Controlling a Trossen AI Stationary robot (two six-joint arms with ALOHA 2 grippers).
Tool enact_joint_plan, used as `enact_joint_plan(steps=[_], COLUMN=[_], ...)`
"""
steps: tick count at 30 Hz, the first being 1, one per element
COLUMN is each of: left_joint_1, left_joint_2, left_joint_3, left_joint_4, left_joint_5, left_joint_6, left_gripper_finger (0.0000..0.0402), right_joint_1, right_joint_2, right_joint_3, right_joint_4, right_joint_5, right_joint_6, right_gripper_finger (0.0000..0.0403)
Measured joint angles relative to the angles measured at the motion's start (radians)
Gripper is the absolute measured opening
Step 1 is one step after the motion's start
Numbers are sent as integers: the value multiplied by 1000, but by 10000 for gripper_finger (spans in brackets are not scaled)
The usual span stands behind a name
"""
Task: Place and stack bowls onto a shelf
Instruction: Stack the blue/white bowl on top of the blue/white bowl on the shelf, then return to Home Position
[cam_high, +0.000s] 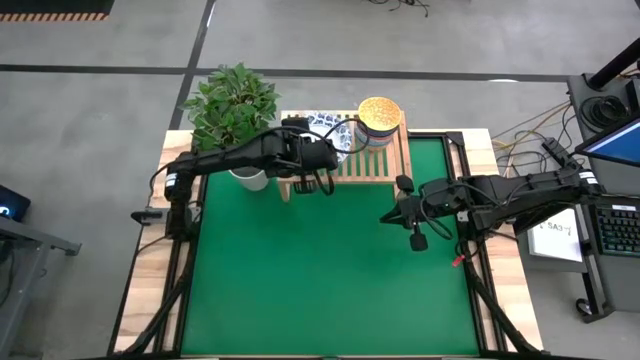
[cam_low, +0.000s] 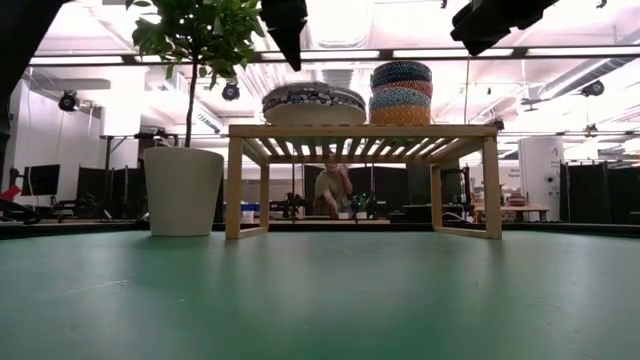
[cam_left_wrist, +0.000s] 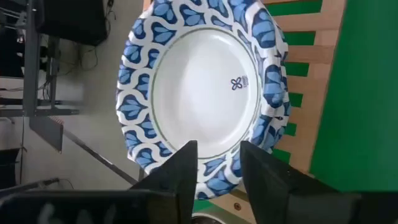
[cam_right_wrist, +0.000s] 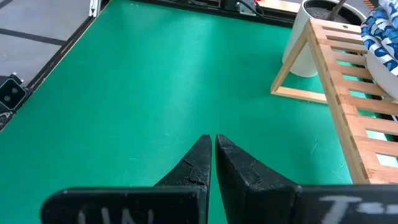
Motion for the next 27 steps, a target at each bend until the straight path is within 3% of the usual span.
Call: enact_joint_plan(steps=[10, 19, 23, 27], left_joint_1=[-22, -81, -117, -157], left_joint_2=[-4, -43, -92, -189], left_joint_3=[5, -14, -110, -298], left_joint_4=[-23, -46, 25, 142], left_joint_5=[14, 282, 291, 295], left_joint_6=[-31, -108, -116, -157], left_gripper_finger=[154, 158, 158, 158], right_joint_1=[0, 0, 0, 0], right_joint_2=[0, -30, -85, -164], right_joint_3=[-14, -117, -194, -276], right_joint_4=[4, 119, 204, 247], right_joint_5=[0, 0, -1, -2], right_joint_6=[23, -11, -14, 9], right_gripper_finger=[12, 12, 12, 12])
